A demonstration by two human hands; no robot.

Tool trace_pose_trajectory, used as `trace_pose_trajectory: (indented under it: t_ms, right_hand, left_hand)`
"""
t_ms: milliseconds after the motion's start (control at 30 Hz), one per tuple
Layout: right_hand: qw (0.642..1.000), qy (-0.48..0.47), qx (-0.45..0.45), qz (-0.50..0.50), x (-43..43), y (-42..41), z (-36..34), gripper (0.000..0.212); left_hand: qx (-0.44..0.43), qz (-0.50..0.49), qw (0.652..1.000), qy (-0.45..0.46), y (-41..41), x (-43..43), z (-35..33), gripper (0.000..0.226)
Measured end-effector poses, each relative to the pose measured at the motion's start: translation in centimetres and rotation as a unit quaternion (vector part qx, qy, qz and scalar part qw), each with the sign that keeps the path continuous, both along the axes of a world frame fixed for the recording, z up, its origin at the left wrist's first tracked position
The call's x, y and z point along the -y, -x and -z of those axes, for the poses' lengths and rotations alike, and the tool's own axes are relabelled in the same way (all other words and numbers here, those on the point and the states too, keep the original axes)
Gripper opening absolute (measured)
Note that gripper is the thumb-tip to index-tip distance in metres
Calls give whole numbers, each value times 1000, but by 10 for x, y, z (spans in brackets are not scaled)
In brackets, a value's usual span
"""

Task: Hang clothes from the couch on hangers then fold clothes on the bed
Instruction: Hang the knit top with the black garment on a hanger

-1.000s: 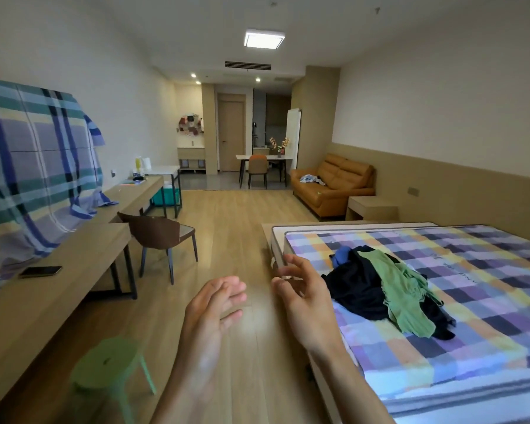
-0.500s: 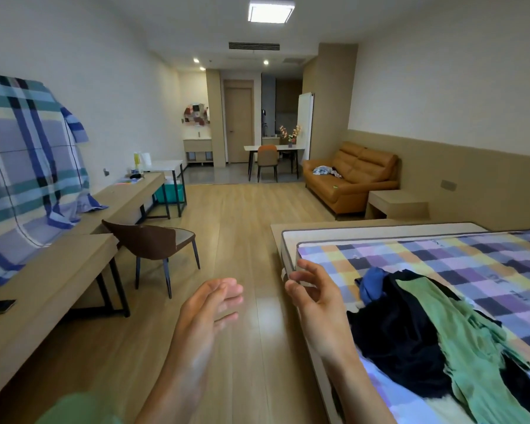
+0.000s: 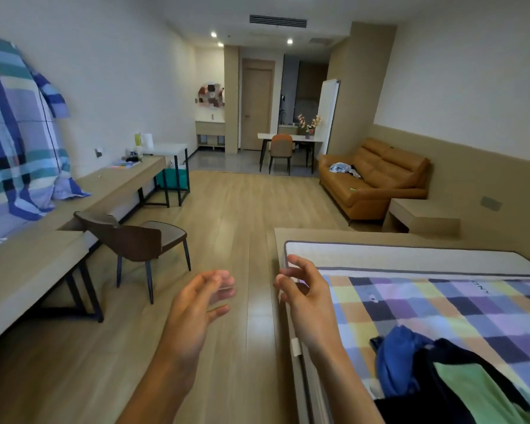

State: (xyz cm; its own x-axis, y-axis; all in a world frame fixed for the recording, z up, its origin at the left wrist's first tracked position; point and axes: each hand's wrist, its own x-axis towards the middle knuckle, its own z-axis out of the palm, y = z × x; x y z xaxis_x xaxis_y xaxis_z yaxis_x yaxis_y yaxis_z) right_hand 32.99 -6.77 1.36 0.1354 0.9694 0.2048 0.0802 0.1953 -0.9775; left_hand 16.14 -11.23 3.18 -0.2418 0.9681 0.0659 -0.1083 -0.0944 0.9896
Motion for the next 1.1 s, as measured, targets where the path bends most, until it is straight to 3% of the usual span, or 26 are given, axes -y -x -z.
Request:
trace_pose_trajectory:
  t_ms: [233, 500, 767, 1100]
  right_hand:
    - [1000, 7, 17, -4, -165, 8, 21, 33]
    - [998, -6, 60, -10, -374, 46, 11, 36]
    - [999, -1, 32, -18, -551, 82, 19, 35]
    - [1000, 13, -5, -15, -844, 113, 54, 36]
  left_hand:
    - [15, -1, 1000, -6, 8, -167, 13, 28]
    - [92, -2, 995, -48, 61, -385, 0, 25]
    - [51, -2, 999, -17, 88, -551, 5, 26]
    - [-39, -15, 999, 8, 110, -824, 20, 29]
